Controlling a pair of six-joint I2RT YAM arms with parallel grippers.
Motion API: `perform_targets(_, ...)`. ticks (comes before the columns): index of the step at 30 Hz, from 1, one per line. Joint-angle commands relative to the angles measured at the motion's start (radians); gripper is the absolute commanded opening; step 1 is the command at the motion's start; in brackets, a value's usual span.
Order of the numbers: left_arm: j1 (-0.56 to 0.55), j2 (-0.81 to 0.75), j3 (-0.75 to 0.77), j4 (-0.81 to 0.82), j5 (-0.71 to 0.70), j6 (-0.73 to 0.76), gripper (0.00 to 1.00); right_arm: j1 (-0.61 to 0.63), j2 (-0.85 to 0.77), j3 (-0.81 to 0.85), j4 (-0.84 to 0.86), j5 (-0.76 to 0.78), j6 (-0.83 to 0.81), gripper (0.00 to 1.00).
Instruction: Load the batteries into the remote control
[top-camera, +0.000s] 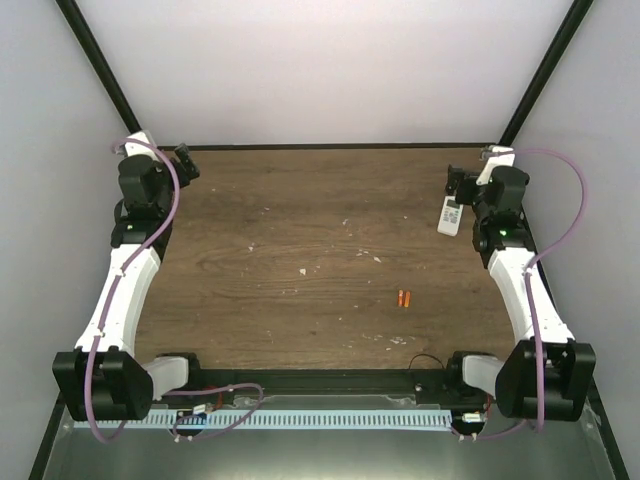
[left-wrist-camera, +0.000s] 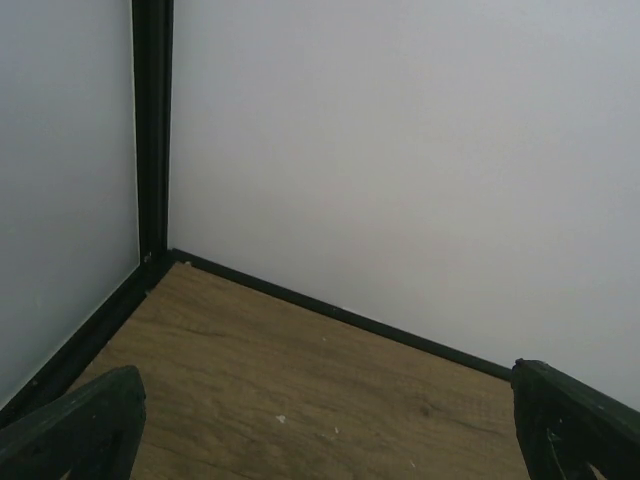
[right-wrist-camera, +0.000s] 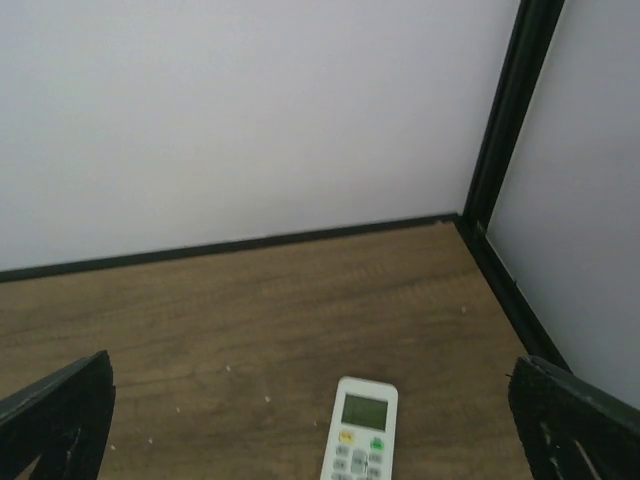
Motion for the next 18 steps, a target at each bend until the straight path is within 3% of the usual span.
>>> perform_targets(1,-0.004,0.005,0.042,-0.028,0.004,-0.033,1.0,-0.007,0.047,0.045,-0.092,0.05,0.033,1.0)
perform_targets(8,0.007,0.027,0.102,-0.062,-0.018,-0.033,1.0,-0.007,0.188,0.141,-0.224,0.072,0.114,1.0)
perform_targets(14,0.038,0.064,0.145,-0.071,0.161,0.1,1.0,-0.007,0.301,0.221,-0.329,0.078,0.16,1.0)
perform_targets(18,0.04,0.094,0.167,-0.101,0.204,0.099,1.0,-0.007,0.374,0.26,-0.411,0.092,0.212,1.0)
